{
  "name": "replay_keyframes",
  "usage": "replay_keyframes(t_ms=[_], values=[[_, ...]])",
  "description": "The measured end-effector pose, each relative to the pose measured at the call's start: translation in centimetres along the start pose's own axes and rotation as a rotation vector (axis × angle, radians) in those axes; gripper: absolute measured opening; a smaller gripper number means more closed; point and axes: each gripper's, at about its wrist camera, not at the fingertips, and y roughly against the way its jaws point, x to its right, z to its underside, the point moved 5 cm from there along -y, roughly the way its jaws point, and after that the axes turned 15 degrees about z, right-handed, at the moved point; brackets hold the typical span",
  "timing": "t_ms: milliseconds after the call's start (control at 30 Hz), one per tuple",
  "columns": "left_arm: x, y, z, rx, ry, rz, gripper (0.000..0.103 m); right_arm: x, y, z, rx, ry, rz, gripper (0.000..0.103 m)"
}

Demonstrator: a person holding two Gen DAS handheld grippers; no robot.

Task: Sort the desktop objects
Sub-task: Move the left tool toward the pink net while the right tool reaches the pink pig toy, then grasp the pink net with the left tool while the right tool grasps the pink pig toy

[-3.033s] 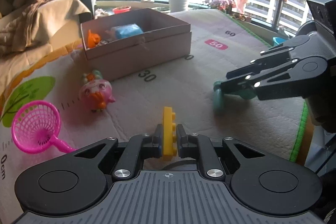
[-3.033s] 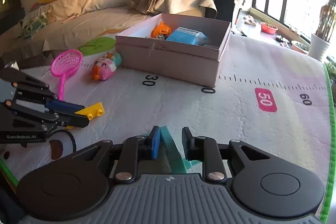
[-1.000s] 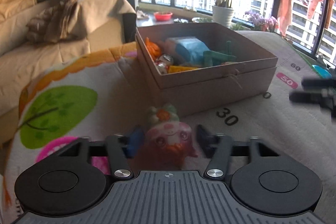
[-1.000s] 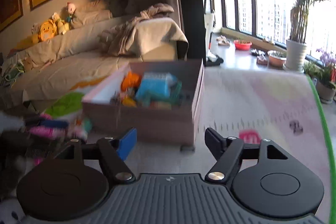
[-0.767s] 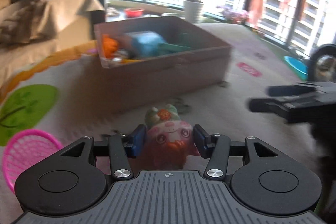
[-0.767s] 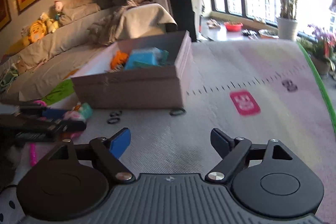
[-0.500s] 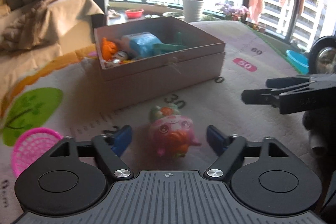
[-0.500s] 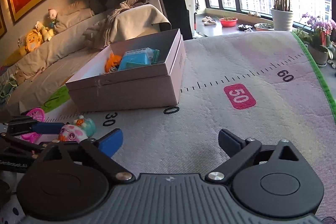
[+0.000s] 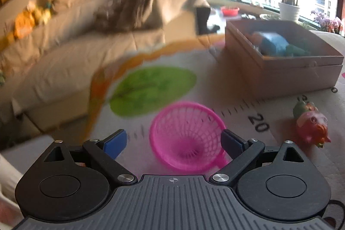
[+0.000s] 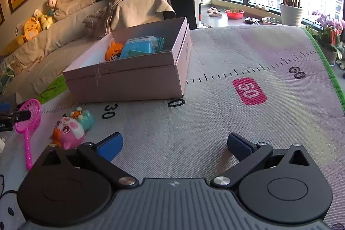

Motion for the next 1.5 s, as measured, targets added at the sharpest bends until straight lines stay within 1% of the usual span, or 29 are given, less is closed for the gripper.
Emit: replay_keyframes(t_ms=[67, 133, 267, 367, 467, 600, 633, 733, 900, 967, 1033, 1133, 1200, 1300, 1333, 1367, 1400, 1433, 1467, 1500], values=[[0.2, -0.3, 0.0, -0.012, 0.028, 0.052, 0.097, 0.0, 0.0, 0.0, -0.002, 0.002, 0.001, 0.103], [1.0, -0.8, 0.1, -0.022, 0.026, 0.104, 0.097, 0.3, 0.0, 0.0, -0.004, -0.016, -0.010, 0.103], [3.9, -1.8, 0.0, -0.034, -0.033, 0.177, 0.098, 0.8, 0.1, 0.0, -0.002, -0.069, -0.031, 0.103], [6.2, -1.9, 0.3, -0.034, -0.076, 0.245, 0.098, 0.7, 0.2, 0.1, 0.001, -0.072, -0.028, 0.103], [8.1, -1.9, 0.5, -0.030, -0.124, 0.315, 0.098, -0.1, 0.1, 0.2, -0.006, -0.016, 0.000, 0.103], [10.1, -1.7, 1.5, -0.035, -0.187, 0.405, 0.098, -2.2, -0.3, 0.5, -0.025, 0.142, 0.095, 0.103], [10.5, -1.5, 1.9, -0.032, -0.207, 0.414, 0.098, -2.6, -0.4, 0.5, -0.022, 0.166, 0.111, 0.103], [10.6, -1.3, 2.7, -0.027, -0.237, 0.406, 0.100, -2.5, -0.4, 0.5, -0.024, 0.162, 0.113, 0.103], [8.8, -1.3, 3.3, -0.038, -0.185, 0.373, 0.102, -2.6, 0.0, 0.5, -0.053, 0.162, 0.128, 0.103], [7.7, -1.3, 3.3, -0.034, -0.159, 0.354, 0.103, -3.1, 0.3, 0.3, -0.071, 0.185, 0.102, 0.103], [6.8, -1.3, 3.4, -0.025, -0.136, 0.350, 0.103, -3.7, 1.4, -0.4, -0.031, 0.179, 0.077, 0.103], [6.4, -1.0, 3.8, -0.016, -0.137, 0.354, 0.103, -5.1, 2.9, -1.6, 0.029, 0.192, 0.024, 0.103], [6.4, -0.9, 3.8, -0.016, -0.135, 0.358, 0.103, -6.5, 3.4, -2.1, 0.045, 0.202, -0.025, 0.103], [6.4, -0.9, 3.8, -0.015, -0.132, 0.361, 0.103, -8.9, 3.0, -2.2, 0.052, 0.222, -0.068, 0.103], [6.4, -0.9, 3.8, -0.014, -0.132, 0.360, 0.103, -9.6, 2.8, -2.2, 0.056, 0.231, -0.078, 0.098], [6.5, -0.9, 3.8, -0.013, -0.131, 0.359, 0.103, -10.5, 2.4, -2.1, 0.060, 0.252, -0.092, 0.088], [6.5, -0.9, 3.8, -0.013, -0.130, 0.360, 0.103, -11.1, 2.2, -2.1, 0.056, 0.270, -0.104, 0.083], [6.5, -0.9, 3.8, -0.013, -0.129, 0.361, 0.103, -11.9, 1.7, -2.0, 0.038, 0.287, -0.120, 0.072], [6.5, -1.0, 3.8, -0.013, -0.129, 0.361, 0.103, -12.4, 1.3, -1.9, 0.012, 0.295, -0.139, 0.060], [6.5, -1.0, 3.8, -0.013, -0.129, 0.360, 0.103, -12.9, 0.7, -1.8, -0.028, 0.299, -0.167, 0.053]])
